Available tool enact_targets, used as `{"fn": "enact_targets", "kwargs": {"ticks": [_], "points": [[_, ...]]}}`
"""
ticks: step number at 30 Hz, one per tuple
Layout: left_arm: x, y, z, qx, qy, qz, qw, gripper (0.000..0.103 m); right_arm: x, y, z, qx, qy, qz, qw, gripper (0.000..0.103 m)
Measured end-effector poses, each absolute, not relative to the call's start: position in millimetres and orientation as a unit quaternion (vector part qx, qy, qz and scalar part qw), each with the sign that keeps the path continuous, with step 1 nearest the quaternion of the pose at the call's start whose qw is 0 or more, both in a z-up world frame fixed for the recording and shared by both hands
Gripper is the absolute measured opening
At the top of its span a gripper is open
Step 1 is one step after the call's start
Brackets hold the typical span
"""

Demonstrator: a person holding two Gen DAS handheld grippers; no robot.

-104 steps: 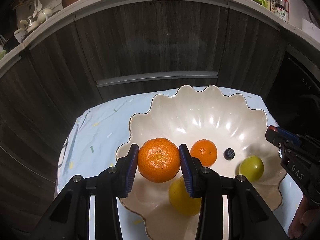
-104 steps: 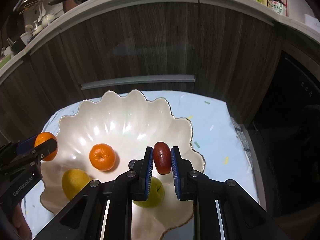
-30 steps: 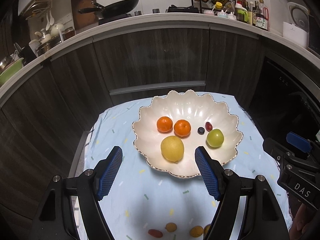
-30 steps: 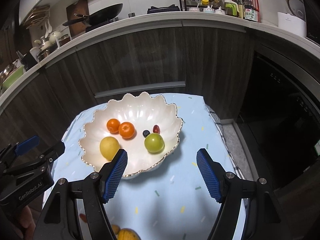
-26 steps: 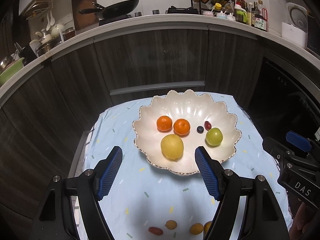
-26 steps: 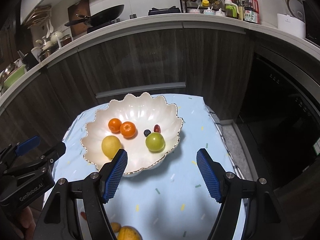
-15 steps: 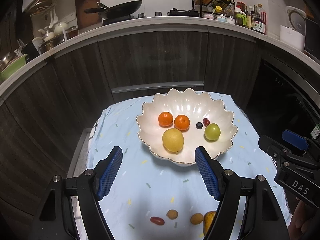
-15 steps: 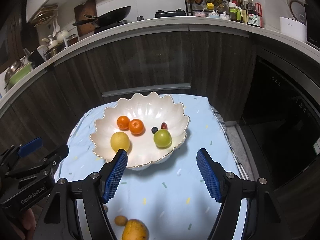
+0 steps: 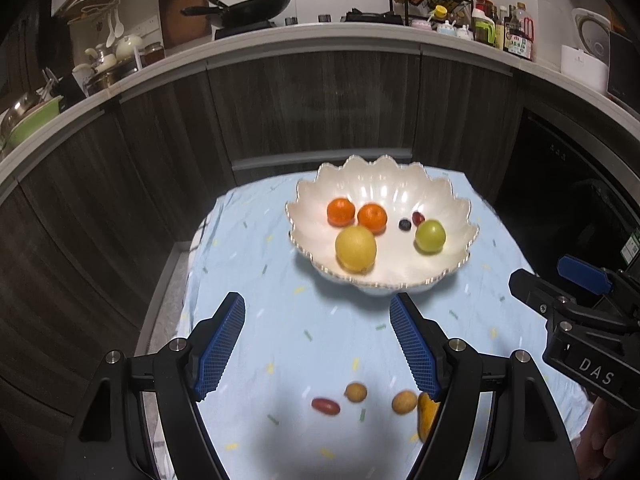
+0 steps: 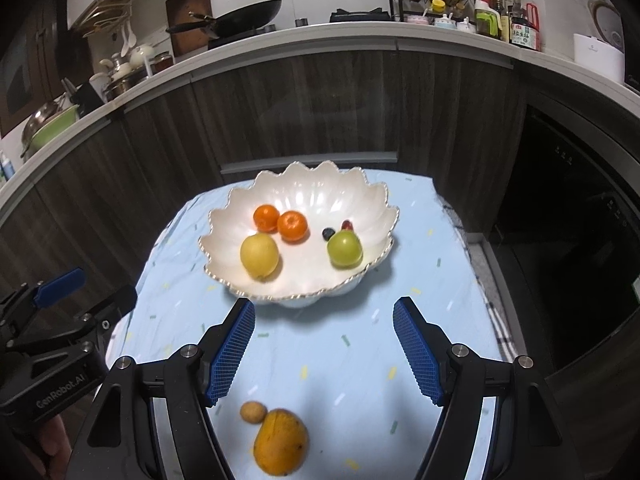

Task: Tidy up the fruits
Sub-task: 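Withdraw both tools from the bowl toward the remaining fruits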

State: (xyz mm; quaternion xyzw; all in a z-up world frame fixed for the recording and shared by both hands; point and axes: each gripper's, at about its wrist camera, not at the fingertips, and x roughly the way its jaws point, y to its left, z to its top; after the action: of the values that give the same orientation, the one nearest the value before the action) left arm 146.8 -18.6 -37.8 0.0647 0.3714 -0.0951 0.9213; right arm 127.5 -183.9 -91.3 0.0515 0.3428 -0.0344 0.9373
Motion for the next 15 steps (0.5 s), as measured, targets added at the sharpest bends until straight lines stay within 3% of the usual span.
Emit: {"fn": "enact_targets", "kwargs": {"ticks": [15], "points": [[126,-3,-84,0.069,0.403,-0.102,0.907,0.074,107,-157,-130,0.031,0.39,-0.014,0.92,0.072]]}}
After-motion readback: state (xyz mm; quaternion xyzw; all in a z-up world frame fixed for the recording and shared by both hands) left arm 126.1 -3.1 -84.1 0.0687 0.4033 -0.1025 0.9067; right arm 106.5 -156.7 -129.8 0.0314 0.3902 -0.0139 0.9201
